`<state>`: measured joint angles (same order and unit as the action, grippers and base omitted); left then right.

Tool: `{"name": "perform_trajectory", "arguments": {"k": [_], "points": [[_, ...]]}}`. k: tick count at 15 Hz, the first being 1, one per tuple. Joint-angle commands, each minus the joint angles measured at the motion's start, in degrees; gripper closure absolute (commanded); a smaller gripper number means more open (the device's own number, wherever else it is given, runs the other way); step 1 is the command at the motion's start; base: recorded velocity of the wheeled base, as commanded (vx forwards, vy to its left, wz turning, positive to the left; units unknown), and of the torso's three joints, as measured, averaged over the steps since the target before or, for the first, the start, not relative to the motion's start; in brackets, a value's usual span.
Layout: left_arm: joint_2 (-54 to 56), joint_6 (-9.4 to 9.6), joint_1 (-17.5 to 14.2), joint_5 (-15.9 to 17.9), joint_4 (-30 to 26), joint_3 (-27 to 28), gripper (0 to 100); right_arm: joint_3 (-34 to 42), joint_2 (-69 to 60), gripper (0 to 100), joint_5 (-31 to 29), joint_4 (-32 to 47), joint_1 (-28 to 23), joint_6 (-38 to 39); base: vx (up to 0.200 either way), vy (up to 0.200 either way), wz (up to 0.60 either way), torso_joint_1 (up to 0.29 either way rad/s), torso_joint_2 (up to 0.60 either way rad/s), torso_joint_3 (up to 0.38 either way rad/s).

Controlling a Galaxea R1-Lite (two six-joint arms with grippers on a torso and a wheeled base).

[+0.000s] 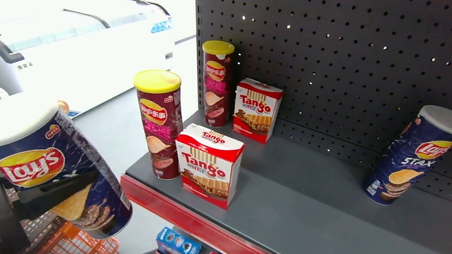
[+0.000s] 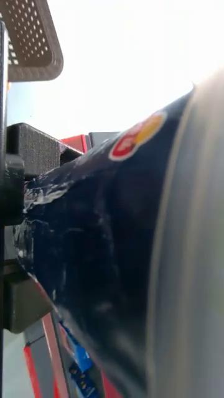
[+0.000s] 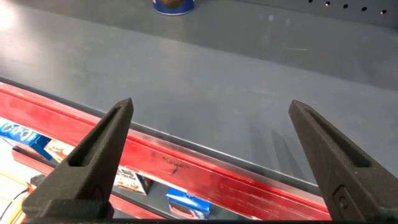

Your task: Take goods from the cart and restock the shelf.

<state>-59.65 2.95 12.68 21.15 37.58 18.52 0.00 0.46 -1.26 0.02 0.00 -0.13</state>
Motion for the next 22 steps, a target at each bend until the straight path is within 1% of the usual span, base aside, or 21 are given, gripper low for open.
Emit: {"name": "perform_trajectory", "arguments": {"k": [1, 3, 4, 7, 8, 9, 11, 12, 14, 22], "points": [[-2.0, 0.13, 0.2, 1.0, 0.3, 0.2, 100, 0.0, 0.1, 0, 0.0, 0.0, 0.0, 0.0, 0.0, 0.0, 0.0, 0.0, 0.0, 0.0], [-3.0, 0.3, 0.8, 3.4, 0.5, 0.9, 100, 0.0, 0.1, 0, 0.0, 0.0, 0.0, 0.0, 0.0, 0.0, 0.0, 0.0, 0.0, 0.0], [-3.0, 0.3, 1.8, 4.6, 0.1, 1.3, 100, 0.0, 0.1, 0, 0.0, 0.0, 0.0, 0.1, 0.0, 0.0, 0.0, 0.0, 0.0, 0.0], [-2.8, 0.3, 6.7, 7.4, 0.0, 1.5, 100, 0.0, 0.1, 0, 0.0, 0.0, 0.0, 0.0, 0.0, 0.0, -0.6, -0.001, 0.0, 0.004], [-2.8, 0.21, 7.2, 7.5, 0.0, 1.5, 100, 0.0, 0.1, 0, 0.0, 0.0, 0.0, 0.0, 0.0, 0.0, -0.6, -0.007, -0.01, 0.007], [-2.8, 0.13, 10.3, 7.5, 0.0, 1.6, 100, 0.0, 0.1, 0, 0.0, 0.0, 0.0, 0.0, 0.0, 0.0, -0.6, 0.012, 0.01, 0.007], [-2.9, 0.04, 13.8, 7.5, 0.0, 2.3, 100, 0.0, 0.1, 0, 0.0, 0.0, 0.0, 0.0, 0.0, 0.0, -0.6, 0.007, 0.0, 0.002], [-3.0, -0.05, 14.8, 7.4, -0.1, 2.7, 100, 0.0, 0.1, 0, 0.0, 0.0, 0.0, 0.0, 0.0, 0.0, -0.6, -0.002, 0.0, 0.002], [-3.5, -0.05, 15.4, 7.3, -0.1, 3.4, 100, 0.0, 0.1, 0, 0.0, 0.0, 0.0, 0.0, 0.0, 0.0, -0.6, 0.002, 0.0, 0.0], [-3.7, -0.14, 15.0, 6.9, 0.0, 2.9, 100, 0.0, 0.1, 0, 0.0, 0.0, 0.0, 0.0, 0.0, 0.0, 0.0, 0.0, 0.0, 0.0]]}}
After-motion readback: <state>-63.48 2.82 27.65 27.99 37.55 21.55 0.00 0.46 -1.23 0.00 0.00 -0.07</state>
